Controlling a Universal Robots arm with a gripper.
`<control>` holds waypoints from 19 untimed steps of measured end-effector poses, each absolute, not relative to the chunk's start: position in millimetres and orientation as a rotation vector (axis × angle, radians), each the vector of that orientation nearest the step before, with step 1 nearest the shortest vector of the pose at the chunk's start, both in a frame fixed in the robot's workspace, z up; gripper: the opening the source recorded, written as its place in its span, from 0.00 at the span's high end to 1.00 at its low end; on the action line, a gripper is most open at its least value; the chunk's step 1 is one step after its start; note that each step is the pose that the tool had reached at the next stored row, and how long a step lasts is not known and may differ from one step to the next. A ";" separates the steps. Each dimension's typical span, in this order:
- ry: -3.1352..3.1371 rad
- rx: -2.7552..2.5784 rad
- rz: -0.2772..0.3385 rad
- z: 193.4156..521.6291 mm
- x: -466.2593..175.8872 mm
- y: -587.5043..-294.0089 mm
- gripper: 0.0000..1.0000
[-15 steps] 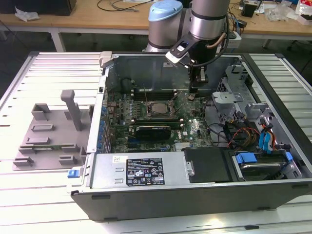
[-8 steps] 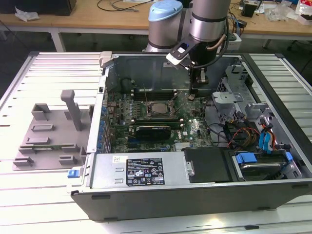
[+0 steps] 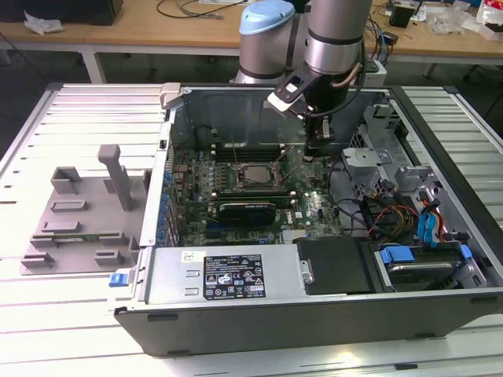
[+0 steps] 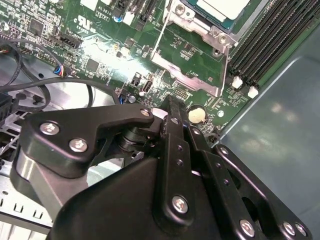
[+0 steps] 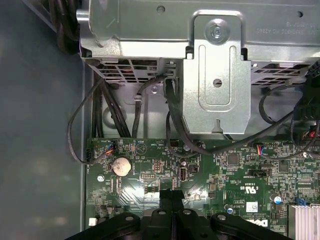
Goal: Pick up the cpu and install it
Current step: 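Close the cpu cover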
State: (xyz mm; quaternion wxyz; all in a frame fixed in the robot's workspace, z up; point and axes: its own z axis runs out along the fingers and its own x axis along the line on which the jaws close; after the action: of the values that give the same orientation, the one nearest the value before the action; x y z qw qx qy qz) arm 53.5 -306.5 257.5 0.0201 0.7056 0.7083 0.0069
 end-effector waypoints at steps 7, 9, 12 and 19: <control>2.197 2.189 0.022 253.4 53.6 -306.5 0.89; 2.197 2.189 0.021 252.4 53.6 -306.5 0.89; 2.197 2.189 0.022 252.3 53.6 -306.5 0.89; 2.197 2.189 0.022 251.8 51.9 -306.5 0.89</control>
State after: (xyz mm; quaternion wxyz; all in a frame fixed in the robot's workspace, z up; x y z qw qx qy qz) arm 51.9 -306.5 251.8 0.0201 0.7055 0.7084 0.0070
